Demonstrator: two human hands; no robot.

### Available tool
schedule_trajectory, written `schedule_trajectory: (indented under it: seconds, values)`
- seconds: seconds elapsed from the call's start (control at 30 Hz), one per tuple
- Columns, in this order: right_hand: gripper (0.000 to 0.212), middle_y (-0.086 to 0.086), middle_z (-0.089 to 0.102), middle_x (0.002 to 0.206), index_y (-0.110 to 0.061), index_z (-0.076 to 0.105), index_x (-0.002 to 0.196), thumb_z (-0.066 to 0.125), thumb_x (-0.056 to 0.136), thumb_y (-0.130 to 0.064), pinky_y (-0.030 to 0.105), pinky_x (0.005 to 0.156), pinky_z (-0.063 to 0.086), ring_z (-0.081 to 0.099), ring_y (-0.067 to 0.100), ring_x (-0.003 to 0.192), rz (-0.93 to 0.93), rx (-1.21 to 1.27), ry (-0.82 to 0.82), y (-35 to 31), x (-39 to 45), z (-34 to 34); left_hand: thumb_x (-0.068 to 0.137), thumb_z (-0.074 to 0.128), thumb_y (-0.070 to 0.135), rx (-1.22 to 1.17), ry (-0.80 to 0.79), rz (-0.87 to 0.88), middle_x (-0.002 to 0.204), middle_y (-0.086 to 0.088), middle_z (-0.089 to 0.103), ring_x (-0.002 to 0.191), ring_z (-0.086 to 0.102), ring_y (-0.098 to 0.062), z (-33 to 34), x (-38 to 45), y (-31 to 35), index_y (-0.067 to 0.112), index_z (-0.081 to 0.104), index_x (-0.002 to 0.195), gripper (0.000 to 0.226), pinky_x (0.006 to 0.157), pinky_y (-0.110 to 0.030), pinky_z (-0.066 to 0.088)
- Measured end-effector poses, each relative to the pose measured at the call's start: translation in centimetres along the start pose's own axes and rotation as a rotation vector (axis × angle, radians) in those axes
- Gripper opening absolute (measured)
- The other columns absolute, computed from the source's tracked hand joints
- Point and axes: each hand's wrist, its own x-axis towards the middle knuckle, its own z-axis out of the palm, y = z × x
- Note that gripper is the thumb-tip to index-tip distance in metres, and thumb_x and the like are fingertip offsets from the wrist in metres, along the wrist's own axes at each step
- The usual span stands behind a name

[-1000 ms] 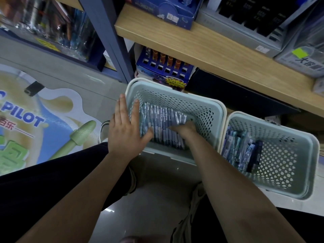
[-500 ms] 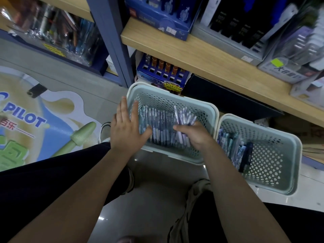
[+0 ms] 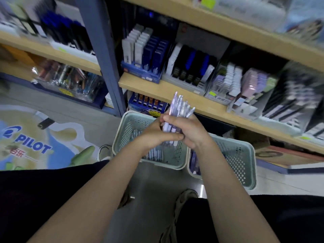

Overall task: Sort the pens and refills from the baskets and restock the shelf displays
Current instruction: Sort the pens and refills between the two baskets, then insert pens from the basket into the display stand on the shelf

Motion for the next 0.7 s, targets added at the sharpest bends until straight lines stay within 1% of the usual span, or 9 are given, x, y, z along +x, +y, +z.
schedule_trajectory:
  seconds: [0.07,0.13,0.23,0.33,0.4,0.5,0.6,0.63,0.7]
  values:
    - [0.011,0.017,0.073,0.091,-0.004,0.072,0.096,0.073,0.085,-0.004,0.039,0.082,0.057,0.07,0.028,0.085,-0.059,-0.058,0.031,-2.9,-2.1,0.4,0.076,0.086,0.023,0.021,-0.038,0.032,0.113,-0.004,0.074,0.108,0.07,-0.022,0.6,-2.0,3.2,0.023,0.062,0.124,0.054,0.093,-0.043,0.058]
    - [0.019,0.018,0.075,0.101,-0.002,0.073,0.101,0.077,0.083,-0.007,0.043,0.09,0.056,0.072,0.031,0.096,-0.125,-0.109,0.066,-5.9,-4.3,0.8,0.081,0.083,0.021,0.076,-0.053,0.073,0.11,-0.008,0.074,0.104,0.071,-0.024,1.3,-4.0,6.1,0.021,0.067,0.118,0.041,0.086,-0.04,0.058]
    - [0.022,0.015,0.075,0.101,-0.004,0.073,0.103,0.078,0.082,-0.007,0.039,0.088,0.057,0.073,0.028,0.095,-0.225,-0.139,0.083,-10.5,-7.7,1.6,0.08,0.082,0.015,0.131,0.042,0.204,0.095,-0.003,0.076,0.085,0.071,-0.009,2.6,-7.6,11.0,0.026,0.07,0.1,0.026,0.074,-0.028,0.058]
    - [0.02,0.008,0.077,0.097,-0.012,0.074,0.1,0.079,0.081,-0.01,0.038,0.086,0.058,0.073,0.023,0.093,-0.347,-0.155,0.123,-15.0,-11.3,2.6,0.079,0.075,0.0,0.13,0.208,0.383,0.073,0.01,0.068,0.058,0.061,0.008,4.2,-11.4,15.4,0.029,0.064,0.087,0.032,0.055,-0.014,0.05]
    - [0.018,0.004,0.077,0.091,-0.019,0.074,0.093,0.082,0.077,-0.018,0.042,0.085,0.059,0.074,0.022,0.09,-0.415,-0.164,0.165,-17.6,-13.7,3.1,0.08,0.069,-0.002,0.137,0.254,0.477,0.072,0.01,0.068,0.056,0.062,0.006,5.2,-13.8,18.0,0.026,0.064,0.095,0.033,0.052,-0.014,0.048]
    - [0.016,0.005,0.076,0.082,-0.019,0.072,0.088,0.081,0.077,-0.027,0.04,0.071,0.058,0.072,0.024,0.078,-0.453,-0.187,0.175,-21.1,-17.1,3.2,0.083,0.064,0.0,0.146,0.202,0.536,0.07,-0.005,0.071,0.055,0.065,-0.022,6.2,-16.9,21.3,0.017,0.064,0.105,0.028,0.049,-0.029,0.05]
    - [0.029,0.011,0.071,0.076,-0.015,0.067,0.095,0.078,0.084,-0.04,0.034,0.051,0.051,0.064,0.031,0.06,-0.472,-0.173,0.102,-24.0,-20.3,2.9,0.089,0.061,0.0,0.046,0.085,0.552,0.058,-0.007,0.062,0.046,0.056,-0.018,6.4,-19.4,24.0,0.005,0.06,0.097,0.009,0.043,-0.025,0.043]
    - [0.034,0.011,0.068,0.074,-0.014,0.064,0.095,0.076,0.084,-0.044,0.035,0.05,0.05,0.061,0.031,0.056,-0.506,-0.162,0.079,-24.8,-21.1,2.8,0.092,0.06,0.001,-0.014,0.057,0.555,0.06,-0.007,0.06,0.047,0.054,-0.017,6.5,-20.0,24.9,0.003,0.058,0.096,0.005,0.043,-0.025,0.041]
    - [0.039,0.004,0.063,0.071,-0.015,0.063,0.092,0.076,0.081,-0.05,0.043,0.066,0.053,0.06,0.026,0.058,-0.602,-0.152,0.075,-26.3,-22.3,2.2,0.094,0.061,0.004,-0.144,0.019,0.582,0.067,-0.008,0.057,0.047,0.051,-0.015,6.4,-21.0,27.1,0.004,0.057,0.091,0.005,0.043,-0.025,0.04]
